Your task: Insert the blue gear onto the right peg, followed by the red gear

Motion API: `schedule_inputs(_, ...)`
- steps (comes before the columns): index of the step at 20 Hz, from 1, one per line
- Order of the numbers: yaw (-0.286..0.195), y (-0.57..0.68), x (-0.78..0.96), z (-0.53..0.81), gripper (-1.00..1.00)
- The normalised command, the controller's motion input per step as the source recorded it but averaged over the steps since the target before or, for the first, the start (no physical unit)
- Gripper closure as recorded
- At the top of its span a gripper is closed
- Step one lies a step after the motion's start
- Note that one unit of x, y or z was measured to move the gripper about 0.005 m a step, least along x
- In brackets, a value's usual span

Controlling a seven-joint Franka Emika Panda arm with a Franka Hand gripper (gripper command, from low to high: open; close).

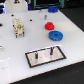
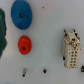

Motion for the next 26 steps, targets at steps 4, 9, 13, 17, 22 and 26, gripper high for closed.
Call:
schedule_inputs(4, 0.0, 0.67, -0.3, -0.22, -1.0)
schedule_inputs(9, 0.0, 0.65, -0.19, -0.3, -1.0)
schedule_inputs(13, 0.0, 0.47, -0.01, -0.48, -1.0)
schedule_inputs(17, 0.0, 0.31, 0.0, -0.54, -1.0)
schedule_inputs(22, 0.0, 0.14, -0.03, -0.53, -1.0)
schedule_inputs(26, 0.0, 0.04, -0.07, -0.5, -1.0)
